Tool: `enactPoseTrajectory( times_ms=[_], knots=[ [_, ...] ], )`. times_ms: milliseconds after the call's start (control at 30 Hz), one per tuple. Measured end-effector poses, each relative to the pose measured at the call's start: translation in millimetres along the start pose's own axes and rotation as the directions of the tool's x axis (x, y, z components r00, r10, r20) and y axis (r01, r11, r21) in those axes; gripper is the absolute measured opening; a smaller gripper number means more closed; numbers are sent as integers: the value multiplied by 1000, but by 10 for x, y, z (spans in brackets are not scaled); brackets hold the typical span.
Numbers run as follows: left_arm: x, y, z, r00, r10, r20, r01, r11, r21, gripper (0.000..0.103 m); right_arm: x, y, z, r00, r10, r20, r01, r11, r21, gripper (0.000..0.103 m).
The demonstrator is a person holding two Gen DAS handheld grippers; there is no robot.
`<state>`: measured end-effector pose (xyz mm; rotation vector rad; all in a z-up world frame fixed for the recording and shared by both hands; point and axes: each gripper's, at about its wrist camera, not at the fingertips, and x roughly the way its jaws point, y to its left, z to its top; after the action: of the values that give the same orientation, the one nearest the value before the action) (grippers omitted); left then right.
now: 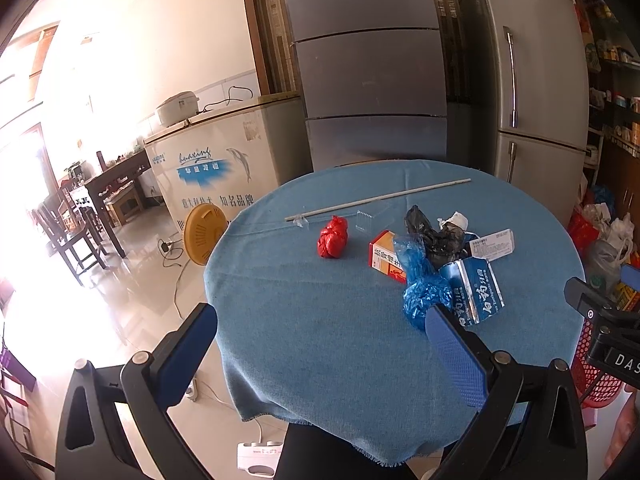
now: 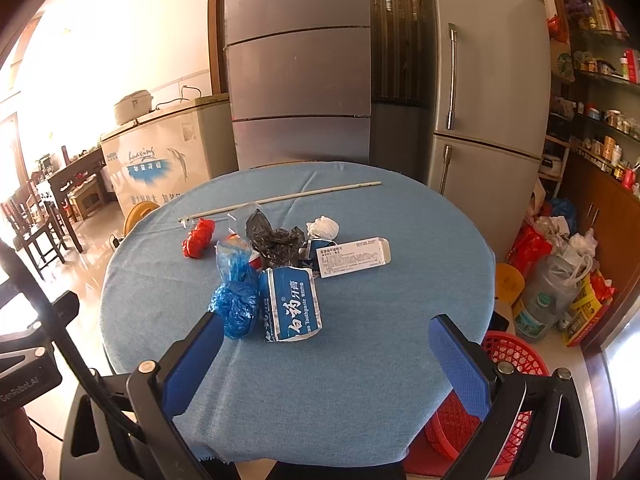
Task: Collect trash
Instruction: 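Move both tools toward the trash on the table, then grasp the blue toothpaste box with the right tool while the left tool grasps the blue bags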
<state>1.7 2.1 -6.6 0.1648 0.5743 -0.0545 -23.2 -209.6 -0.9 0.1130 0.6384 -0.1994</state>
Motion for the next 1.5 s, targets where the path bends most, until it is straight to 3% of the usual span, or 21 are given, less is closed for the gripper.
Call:
enactPoseTrajectory(
  times_ms=[433,667,767,900,967,1100,1267,1433,1500],
  knots=[
    [114,1,-10,999,-33,-32,32,999,-13,103,93,0,-21,1000,14,-13,-14,1000,11,103],
    [574,46,-68,989,-103,-104,96,993,-65,103,445,-86,-25,993,75,-87,-71,996,56,103],
    [790,51,-97,982,-117,-146,106,991,-83,103,678,-143,-26,983,99,-158,-87,993,82,103],
    [1080,9,-101,956,-164,-245,141,984,-108,103,1013,-156,-7,976,98,-196,-86,994,71,103],
    [1191,-16,-105,941,-167,-294,145,985,-93,103,1211,-192,-21,961,93,-259,-78,995,69,103],
    [1382,-29,-113,918,-154,-366,131,988,-85,103,1516,-171,17,941,141,-308,-117,988,98,100],
    [1503,-21,-85,910,-146,-388,125,989,-79,103,1832,-21,75,920,194,-340,-172,981,95,96],
    [1562,-45,-13,911,-159,-381,140,987,-77,103,2043,110,64,902,187,-388,-174,982,68,95],
    [1586,-83,31,911,-171,-376,155,985,-72,103,2130,133,36,893,185,-410,-176,983,60,85]
  ],
)
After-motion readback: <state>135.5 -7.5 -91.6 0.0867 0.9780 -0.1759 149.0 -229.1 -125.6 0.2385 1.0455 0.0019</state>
